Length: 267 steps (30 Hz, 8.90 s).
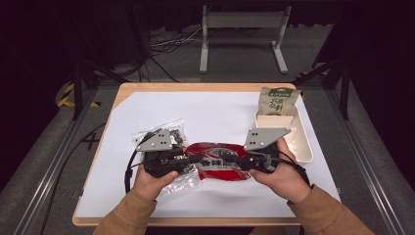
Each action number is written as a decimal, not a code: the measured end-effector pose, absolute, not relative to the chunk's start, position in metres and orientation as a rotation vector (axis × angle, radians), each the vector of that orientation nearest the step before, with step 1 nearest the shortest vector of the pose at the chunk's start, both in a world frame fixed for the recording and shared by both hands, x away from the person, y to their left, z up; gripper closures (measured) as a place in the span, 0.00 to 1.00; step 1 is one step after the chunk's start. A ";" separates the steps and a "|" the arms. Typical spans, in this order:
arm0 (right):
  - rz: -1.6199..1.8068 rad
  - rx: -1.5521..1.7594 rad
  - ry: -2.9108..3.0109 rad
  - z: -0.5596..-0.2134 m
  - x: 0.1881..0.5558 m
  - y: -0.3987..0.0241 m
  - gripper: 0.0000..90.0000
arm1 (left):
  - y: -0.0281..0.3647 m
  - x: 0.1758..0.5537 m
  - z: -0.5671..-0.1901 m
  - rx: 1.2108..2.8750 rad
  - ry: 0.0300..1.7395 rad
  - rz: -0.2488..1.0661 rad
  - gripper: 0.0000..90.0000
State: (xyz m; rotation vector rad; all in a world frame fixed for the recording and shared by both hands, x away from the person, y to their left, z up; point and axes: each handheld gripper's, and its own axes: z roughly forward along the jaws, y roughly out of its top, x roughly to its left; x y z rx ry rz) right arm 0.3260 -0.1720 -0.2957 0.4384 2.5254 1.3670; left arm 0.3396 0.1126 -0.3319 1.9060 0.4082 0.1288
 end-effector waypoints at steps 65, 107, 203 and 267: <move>1.314 0.639 2.325 -0.261 0.451 -0.334 1.00 | 0.181 0.339 -0.353 1.834 0.696 0.367 0.48; 1.253 0.686 2.346 -0.304 0.490 -0.338 0.98 | 0.181 0.340 -0.357 1.835 0.710 0.346 0.48; 0.950 0.996 2.386 -0.355 0.476 -0.371 0.95 | 0.182 0.341 -0.360 1.831 0.723 0.325 0.48; 1.273 0.873 2.132 -0.326 0.350 -0.332 0.35 | 0.225 0.376 -0.374 1.966 0.928 0.456 0.30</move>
